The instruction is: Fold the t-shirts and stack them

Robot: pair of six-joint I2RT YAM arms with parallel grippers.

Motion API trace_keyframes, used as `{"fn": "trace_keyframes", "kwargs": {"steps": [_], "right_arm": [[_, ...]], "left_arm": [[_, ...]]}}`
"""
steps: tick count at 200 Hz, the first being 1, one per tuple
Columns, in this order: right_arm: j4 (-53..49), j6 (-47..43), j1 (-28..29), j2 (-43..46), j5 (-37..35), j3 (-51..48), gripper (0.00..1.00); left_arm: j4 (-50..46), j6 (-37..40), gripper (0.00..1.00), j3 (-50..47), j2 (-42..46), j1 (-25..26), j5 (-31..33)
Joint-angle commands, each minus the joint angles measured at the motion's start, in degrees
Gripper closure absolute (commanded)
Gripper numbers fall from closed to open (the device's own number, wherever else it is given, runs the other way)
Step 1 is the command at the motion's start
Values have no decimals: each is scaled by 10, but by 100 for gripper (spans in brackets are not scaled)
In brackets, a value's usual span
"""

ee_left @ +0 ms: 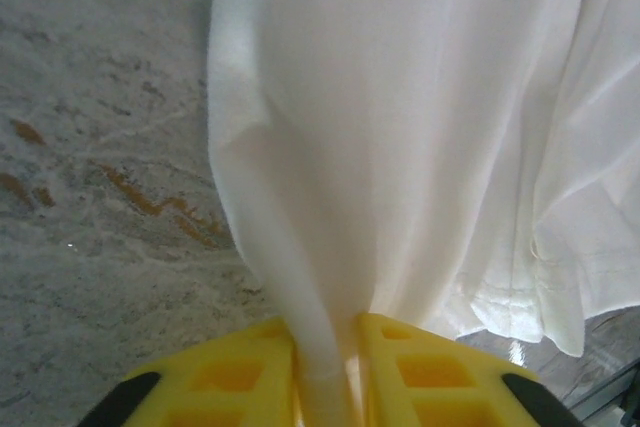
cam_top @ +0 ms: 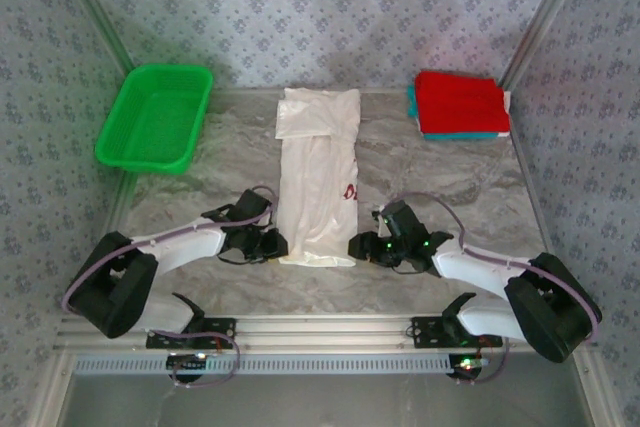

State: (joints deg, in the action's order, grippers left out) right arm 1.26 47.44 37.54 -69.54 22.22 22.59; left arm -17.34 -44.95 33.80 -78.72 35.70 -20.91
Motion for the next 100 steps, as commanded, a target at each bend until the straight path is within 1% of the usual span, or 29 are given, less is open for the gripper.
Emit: {"fn": "trace_keyframes", "kwargs": {"steps": [1,18,30,44,100], "right_arm": [[7,15,-1,0,23,-13,47],[25,26,-2,-2,45,-19,46],[32,31,-1,-10,59,-17,46],[41,38,1,-19,68,-11,46],[50,45,2,-55,53,0,45]], "left_arm": [[12,1,89,-5,-8,3,5],[15,0,93,-6,-6,4,6],[18,0,100,-8,-4,4,7],[20,-2,100,-8,0,4,8],[30,-7,100,-21,23,9,12]]}}
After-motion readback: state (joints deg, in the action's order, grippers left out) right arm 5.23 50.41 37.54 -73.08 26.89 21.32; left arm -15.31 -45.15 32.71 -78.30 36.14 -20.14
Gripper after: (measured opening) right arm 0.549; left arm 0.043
